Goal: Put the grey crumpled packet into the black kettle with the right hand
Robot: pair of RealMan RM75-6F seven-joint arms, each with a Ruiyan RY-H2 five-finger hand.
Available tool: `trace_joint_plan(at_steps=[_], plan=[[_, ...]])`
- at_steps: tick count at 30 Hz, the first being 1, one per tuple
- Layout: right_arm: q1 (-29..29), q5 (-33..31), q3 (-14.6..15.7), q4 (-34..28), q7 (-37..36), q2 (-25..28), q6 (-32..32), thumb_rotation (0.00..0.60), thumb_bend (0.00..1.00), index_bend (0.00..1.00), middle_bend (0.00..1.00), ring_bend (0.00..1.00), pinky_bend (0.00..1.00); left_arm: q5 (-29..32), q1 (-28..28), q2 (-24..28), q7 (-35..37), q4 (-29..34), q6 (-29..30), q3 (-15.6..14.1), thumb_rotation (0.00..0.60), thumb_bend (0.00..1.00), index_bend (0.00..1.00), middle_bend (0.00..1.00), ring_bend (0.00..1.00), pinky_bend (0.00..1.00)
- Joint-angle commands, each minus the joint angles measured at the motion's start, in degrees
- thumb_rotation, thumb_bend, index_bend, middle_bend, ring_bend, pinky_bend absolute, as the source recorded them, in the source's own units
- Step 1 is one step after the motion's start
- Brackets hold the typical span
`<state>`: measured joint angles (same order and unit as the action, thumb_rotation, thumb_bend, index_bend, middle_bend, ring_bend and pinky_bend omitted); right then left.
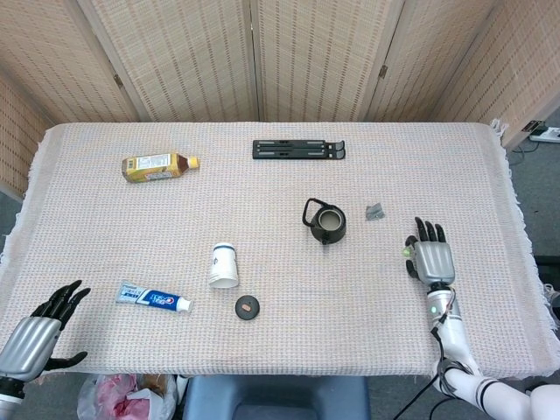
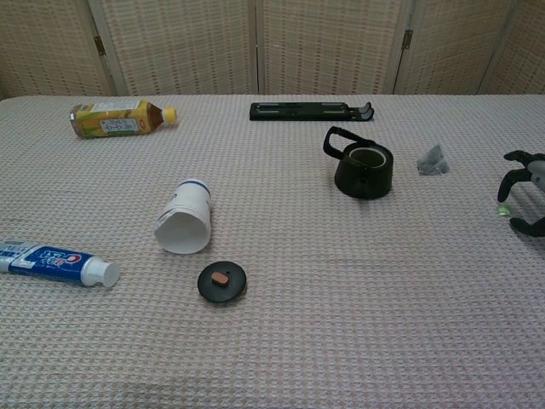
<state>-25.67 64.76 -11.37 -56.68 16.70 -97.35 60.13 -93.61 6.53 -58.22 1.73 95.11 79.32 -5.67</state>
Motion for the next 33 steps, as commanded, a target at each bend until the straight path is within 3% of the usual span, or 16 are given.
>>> trace_joint_plan(at_steps=[1,17,33], plan=[[0.0,0.0,0.0,0.1,0.1,-0.1,-0.1,0.600,0.33,0.41,0.00,0.00,0.00,0.0,0.0,0.0,0.0,0.0,0.0,0.0,0.600,0.07,0.00,0.00,0.03,0.26],[-0.9,-0.4,-0.6,1.9,-0.3,-1.3,-1.2,0.600,0.34,0.42,0.00,0.00,0.00,0.3,0.0,0.0,-0.5,0.0,-0.2,0.1,0.600,0.07,0.00,0.00,0.03,0.26],[-1.2,0.2,-0.7,3.5,-1.2,-2.4,-1.0,0.600,0.37,0.52,0.01,0.00,0.00,0.3,0.0,0.0,-0.4,0.0,-0.3,0.0,0.600,0.07,0.00,0.00,0.03,0.26]])
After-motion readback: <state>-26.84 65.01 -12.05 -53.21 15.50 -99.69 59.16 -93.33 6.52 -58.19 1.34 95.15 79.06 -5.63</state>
